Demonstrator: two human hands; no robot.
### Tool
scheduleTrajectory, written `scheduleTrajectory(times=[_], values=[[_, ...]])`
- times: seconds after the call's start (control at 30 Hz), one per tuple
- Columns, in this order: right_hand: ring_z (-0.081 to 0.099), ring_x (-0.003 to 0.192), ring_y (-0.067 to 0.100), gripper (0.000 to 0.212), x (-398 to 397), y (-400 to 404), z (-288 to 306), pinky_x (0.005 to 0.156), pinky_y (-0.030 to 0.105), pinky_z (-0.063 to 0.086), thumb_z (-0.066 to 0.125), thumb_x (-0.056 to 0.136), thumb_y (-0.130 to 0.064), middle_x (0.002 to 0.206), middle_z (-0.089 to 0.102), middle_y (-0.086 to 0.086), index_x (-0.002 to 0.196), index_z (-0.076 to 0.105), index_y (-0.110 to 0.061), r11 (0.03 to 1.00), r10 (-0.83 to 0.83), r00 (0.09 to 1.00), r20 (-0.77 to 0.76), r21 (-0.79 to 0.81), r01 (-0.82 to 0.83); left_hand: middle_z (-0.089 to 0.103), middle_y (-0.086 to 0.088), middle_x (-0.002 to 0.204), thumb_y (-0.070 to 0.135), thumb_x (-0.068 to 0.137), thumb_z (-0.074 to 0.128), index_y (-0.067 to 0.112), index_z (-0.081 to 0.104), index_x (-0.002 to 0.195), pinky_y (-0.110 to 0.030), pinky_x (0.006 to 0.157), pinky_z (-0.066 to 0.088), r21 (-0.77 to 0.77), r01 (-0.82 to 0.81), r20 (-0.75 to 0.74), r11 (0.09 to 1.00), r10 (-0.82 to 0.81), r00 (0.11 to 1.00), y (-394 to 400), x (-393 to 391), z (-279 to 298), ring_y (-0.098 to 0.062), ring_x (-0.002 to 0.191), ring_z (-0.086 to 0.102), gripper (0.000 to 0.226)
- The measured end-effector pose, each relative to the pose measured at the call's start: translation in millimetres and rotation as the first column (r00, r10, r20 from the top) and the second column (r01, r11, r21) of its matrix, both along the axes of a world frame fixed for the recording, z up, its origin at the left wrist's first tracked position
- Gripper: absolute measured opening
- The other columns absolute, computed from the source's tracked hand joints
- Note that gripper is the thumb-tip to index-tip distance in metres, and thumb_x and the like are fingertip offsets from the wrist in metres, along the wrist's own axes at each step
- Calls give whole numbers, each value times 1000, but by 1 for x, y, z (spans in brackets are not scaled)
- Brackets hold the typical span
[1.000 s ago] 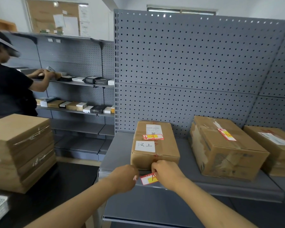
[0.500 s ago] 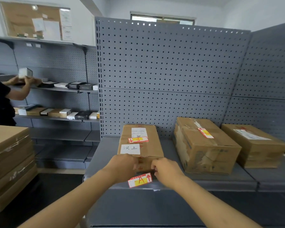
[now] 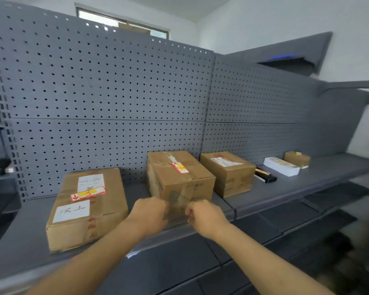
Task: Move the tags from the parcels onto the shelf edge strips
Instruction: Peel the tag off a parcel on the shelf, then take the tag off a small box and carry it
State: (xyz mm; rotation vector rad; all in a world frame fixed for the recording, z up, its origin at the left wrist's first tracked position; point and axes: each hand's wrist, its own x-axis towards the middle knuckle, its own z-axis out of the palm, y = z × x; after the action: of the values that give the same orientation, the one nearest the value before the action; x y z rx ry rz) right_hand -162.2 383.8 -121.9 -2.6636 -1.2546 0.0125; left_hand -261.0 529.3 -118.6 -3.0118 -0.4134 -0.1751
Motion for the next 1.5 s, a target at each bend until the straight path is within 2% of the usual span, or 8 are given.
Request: scheduleTrajectory(times=[0.23,0.53,0.77,0.93,1.1,1.27,1.4,1.5], values=[[59,103,30,18,57,-91,7,83,38,50,54,92,-21,113,63,8,109,60,-20,990,-138,990,7,28,137,63,-5,113,40,88,56,20,59,105,-36,80,50,-28,184,16,983,-183,983,-68,78,6,-26,101,62,27],[57,111,30,24,151,-233,15,90,37,49,58,91,-25,121,61,9,115,60,-19,943,-329,944,9,65,328,62,-6,115,42,87,57,19,59,111,-37,81,50,3,349,39,937,-349,936,-205,203,22,-27,103,60,33],[57,110,28,26,215,-304,10,88,36,47,57,91,-23,122,60,8,116,59,-18,913,-403,915,-1,72,402,63,-3,115,42,87,59,24,58,114,-33,80,48,-18,421,46,907,-420,906,-272,279,16,-24,103,61,32],[57,110,29,25,267,-324,0,89,37,48,57,91,-21,122,61,9,116,59,-17,898,-433,901,-26,71,433,63,0,116,41,87,59,25,59,112,-31,77,47,-61,437,12,897,-438,899,-291,339,-2,-23,101,62,30],[56,111,29,27,330,-330,1,90,38,48,56,92,-21,123,60,10,119,57,-16,885,-460,887,-35,58,462,63,-2,116,39,88,58,23,59,113,-32,79,46,-35,444,18,895,-444,896,-294,410,-3,-25,103,62,30],[58,106,34,23,392,-329,11,90,41,51,55,91,-20,117,62,14,112,61,-13,879,-474,880,-28,45,475,64,-4,110,36,87,58,17,60,107,-34,80,48,-21,439,43,898,-438,898,-289,473,7,-25,100,62,28],[60,103,35,22,436,-320,9,88,41,53,54,91,-17,114,63,15,110,61,-11,891,-454,890,-36,16,455,64,-5,110,32,90,58,14,59,104,-35,82,49,55,413,17,909,-415,910,-282,510,9,-26,102,61,24],[61,97,35,19,471,-309,5,84,41,53,53,90,-13,110,64,16,107,61,-9,906,-423,904,-55,-3,424,64,-6,114,30,91,56,15,58,110,-35,84,48,114,373,-19,921,-373,928,-273,534,5,-26,105,61,24]])
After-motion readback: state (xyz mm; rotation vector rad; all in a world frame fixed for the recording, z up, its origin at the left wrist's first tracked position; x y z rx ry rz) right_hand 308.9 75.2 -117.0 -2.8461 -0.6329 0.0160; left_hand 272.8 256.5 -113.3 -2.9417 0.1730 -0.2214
